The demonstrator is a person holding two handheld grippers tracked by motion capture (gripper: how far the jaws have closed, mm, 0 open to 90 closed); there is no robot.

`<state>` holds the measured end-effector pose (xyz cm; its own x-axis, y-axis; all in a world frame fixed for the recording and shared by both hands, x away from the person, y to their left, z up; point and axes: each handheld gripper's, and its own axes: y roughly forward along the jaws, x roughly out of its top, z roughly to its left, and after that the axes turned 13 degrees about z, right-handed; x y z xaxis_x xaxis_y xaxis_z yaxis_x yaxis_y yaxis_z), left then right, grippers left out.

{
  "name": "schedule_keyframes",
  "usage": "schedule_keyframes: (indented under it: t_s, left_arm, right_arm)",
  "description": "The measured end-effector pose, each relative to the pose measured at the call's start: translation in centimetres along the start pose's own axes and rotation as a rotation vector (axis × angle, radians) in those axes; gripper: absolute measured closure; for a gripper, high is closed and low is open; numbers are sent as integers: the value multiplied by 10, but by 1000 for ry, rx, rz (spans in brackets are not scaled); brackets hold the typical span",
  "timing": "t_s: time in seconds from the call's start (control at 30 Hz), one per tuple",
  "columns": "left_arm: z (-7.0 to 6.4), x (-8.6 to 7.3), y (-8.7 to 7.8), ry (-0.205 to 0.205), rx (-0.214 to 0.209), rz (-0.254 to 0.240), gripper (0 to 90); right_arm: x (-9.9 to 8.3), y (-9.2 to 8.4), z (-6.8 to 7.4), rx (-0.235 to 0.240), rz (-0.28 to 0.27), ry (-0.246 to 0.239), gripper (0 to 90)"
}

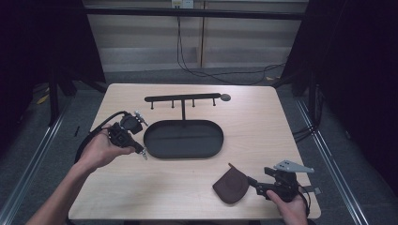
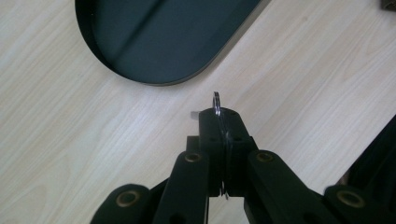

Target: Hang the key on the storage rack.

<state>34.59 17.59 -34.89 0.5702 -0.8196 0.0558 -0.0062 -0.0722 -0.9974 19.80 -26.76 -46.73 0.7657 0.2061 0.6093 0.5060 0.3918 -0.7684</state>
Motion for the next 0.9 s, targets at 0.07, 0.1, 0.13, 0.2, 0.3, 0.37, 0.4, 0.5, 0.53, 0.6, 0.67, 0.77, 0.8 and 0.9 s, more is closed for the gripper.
schedule_keyframes:
  t_s: [0.07,0.1,0.13,0.2,0.3,0.37,0.4,0.5,0.53,0.6,0.67,0.77,0.8,0.9]
  left_arm:
    - [1,1,-3,-2,4,-1,892]
    - [1,2,-4,-3,-1,3,892]
    - [2,3,-5,1,-2,3,892]
    - [2,5,-6,7,-4,20,892]
    - [4,9,-9,15,-3,35,891]
    - [5,10,-11,12,-8,30,891]
    - [5,10,-12,7,-11,33,892]
    - [9,11,-16,10,-12,46,892]
    - [10,12,-16,1,-13,41,892]
    - [13,13,-19,3,-25,39,892]
    - [17,15,-21,-8,-32,34,892]
    - [21,18,-25,-10,-40,38,892]
    - [22,20,-26,-8,-39,44,892]
    - [24,23,-30,-5,-36,56,892]
  right_arm:
    - [0,0,0,-1,1,0,190]
    - [0,0,0,1,1,-1,190]
    - [0,0,0,1,0,-1,190]
    - [0,0,0,0,0,-1,190]
    - [0,0,0,0,0,0,190]
    - [0,0,0,0,-1,2,190]
    - [0,-1,0,-1,0,4,190]
    - [0,0,0,0,-1,1,190]
    - [0,0,0,1,0,0,190]
    - [0,0,0,0,-1,1,190]
    - [0,0,0,0,-1,1,190]
    - [0,0,0,0,0,1,190]
    - [0,0,0,1,0,2,190]
    - [0,-1,0,0,-2,3,190]
